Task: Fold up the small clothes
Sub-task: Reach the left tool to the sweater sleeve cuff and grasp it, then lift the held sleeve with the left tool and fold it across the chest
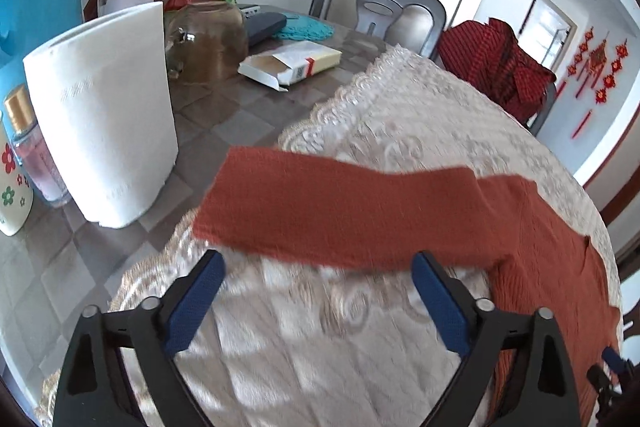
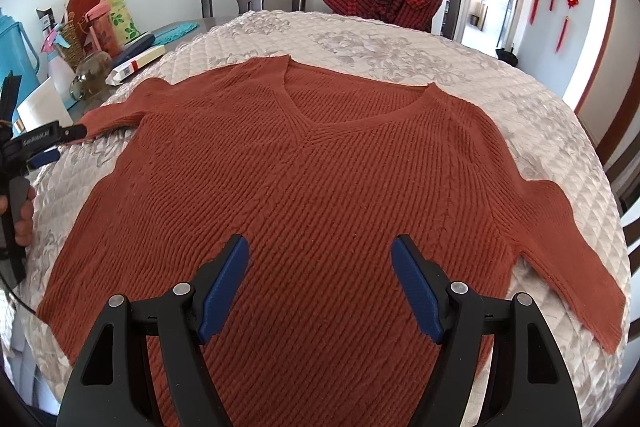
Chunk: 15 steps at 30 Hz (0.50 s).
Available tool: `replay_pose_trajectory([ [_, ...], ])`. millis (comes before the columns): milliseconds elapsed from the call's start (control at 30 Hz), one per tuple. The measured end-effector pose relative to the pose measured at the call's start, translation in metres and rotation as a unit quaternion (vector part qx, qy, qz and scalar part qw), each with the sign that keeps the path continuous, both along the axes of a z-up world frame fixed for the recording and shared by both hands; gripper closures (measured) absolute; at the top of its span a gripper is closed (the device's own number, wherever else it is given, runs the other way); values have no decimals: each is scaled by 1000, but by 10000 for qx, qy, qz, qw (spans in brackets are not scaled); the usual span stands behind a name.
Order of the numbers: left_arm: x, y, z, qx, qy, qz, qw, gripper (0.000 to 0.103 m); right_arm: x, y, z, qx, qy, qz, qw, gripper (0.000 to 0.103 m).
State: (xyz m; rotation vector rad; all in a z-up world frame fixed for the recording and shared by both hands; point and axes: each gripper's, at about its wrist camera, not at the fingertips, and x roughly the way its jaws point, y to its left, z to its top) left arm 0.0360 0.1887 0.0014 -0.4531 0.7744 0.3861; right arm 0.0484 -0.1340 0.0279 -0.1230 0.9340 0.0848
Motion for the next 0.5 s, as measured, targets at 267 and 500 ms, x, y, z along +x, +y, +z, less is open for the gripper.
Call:
replay_pose_trajectory([
  [267, 16, 13, -2, 129, 36, 447, 9989, 68, 0, -6, 0, 148, 15, -85, 9999, 29],
  [500, 24, -3, 28, 362, -436, -52, 9984, 92, -5, -12, 3, 250, -30, -152, 9996, 29],
])
